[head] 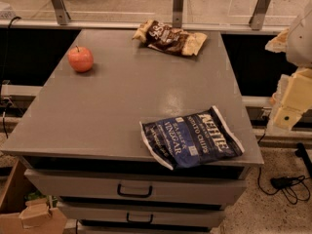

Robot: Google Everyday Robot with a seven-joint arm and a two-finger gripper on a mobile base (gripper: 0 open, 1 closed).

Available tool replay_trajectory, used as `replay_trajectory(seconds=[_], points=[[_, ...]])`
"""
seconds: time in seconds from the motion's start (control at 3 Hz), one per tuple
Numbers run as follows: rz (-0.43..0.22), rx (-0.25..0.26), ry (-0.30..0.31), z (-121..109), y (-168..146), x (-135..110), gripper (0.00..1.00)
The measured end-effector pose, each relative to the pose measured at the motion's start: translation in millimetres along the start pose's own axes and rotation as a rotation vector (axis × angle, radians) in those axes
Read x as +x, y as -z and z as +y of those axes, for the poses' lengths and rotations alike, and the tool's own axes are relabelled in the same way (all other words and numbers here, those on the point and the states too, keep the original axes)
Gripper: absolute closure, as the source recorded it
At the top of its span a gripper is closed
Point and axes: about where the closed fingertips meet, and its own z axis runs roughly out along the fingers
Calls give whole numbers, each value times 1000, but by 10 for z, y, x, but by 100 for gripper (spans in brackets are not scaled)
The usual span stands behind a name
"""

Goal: Move brown chip bag near blue chip bag

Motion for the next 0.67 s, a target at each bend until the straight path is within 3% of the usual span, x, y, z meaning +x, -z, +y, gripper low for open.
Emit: replay_trajectory(seconds=[0.33, 0.67], points=[[0, 0, 0, -1, 0, 0, 0], [-53, 56, 12, -294, -105, -127, 0]])
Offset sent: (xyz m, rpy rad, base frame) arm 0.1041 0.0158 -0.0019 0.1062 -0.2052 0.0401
